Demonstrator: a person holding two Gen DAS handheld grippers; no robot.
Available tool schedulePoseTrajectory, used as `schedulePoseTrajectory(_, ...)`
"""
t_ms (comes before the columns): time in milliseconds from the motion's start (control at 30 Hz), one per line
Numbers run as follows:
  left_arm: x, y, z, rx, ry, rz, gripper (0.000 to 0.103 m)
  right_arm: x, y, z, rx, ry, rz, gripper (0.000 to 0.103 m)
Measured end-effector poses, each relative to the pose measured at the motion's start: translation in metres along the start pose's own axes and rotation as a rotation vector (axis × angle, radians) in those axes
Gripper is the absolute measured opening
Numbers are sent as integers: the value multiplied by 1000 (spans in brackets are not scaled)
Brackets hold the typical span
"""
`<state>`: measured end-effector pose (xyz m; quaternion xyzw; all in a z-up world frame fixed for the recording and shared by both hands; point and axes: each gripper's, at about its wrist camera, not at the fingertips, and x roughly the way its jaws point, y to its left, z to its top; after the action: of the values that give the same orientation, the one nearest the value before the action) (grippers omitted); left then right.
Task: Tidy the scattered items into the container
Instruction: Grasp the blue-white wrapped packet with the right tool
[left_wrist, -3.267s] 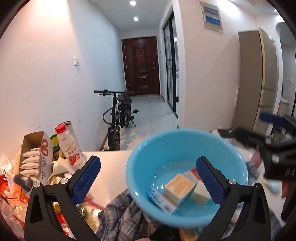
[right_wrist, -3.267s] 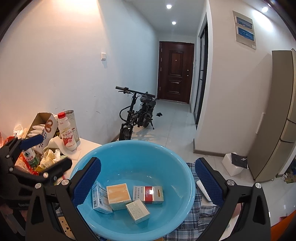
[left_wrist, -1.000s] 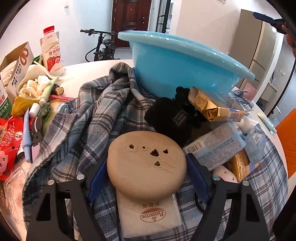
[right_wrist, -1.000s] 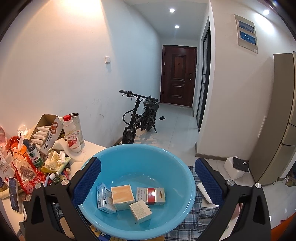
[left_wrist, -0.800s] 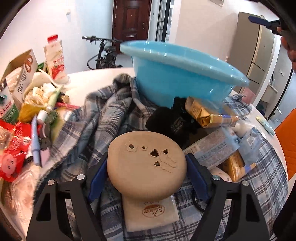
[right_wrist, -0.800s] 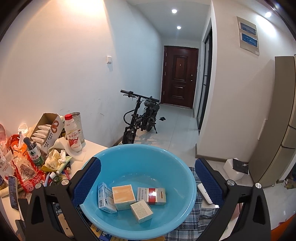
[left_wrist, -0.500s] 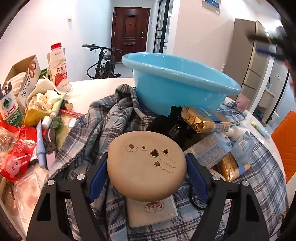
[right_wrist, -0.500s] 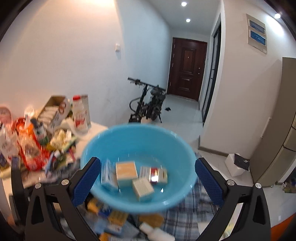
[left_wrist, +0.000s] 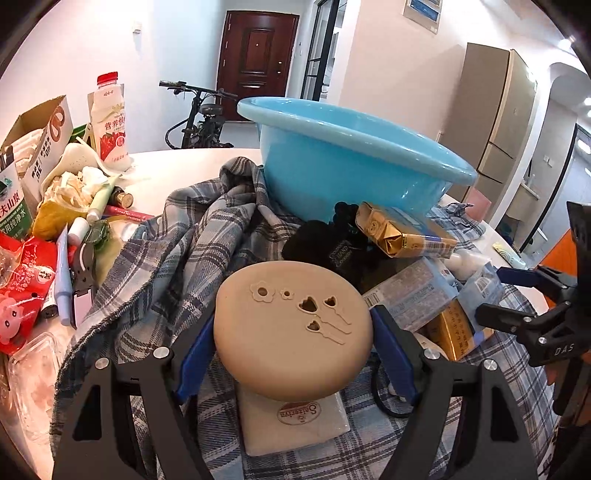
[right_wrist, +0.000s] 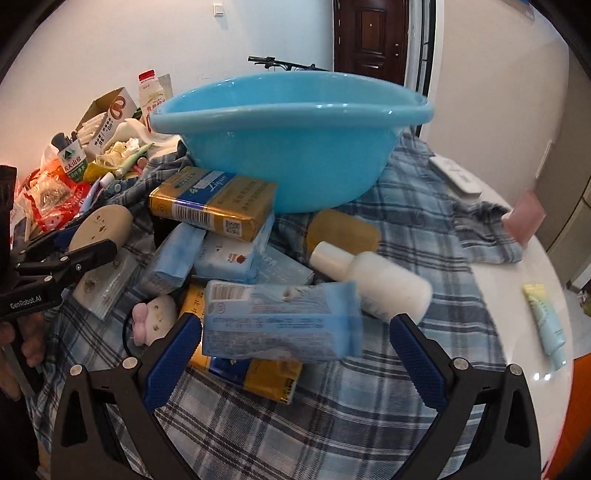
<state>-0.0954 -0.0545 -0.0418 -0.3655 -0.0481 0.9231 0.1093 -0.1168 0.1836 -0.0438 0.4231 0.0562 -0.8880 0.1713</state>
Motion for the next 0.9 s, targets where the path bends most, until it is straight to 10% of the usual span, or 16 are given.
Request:
schedulePoseTrajectory(500,2,-1,-1,10,7,7,79,14,6,0,4,14,18,102)
schedulePoseTrajectory(600,1,0,-2,7,4,2,79,13,7,0,3,10,17,84)
schedulePoseTrajectory(900,-1,-1,-1,1,-4,-10,79,0,17,-1,-25,-14,-14,82)
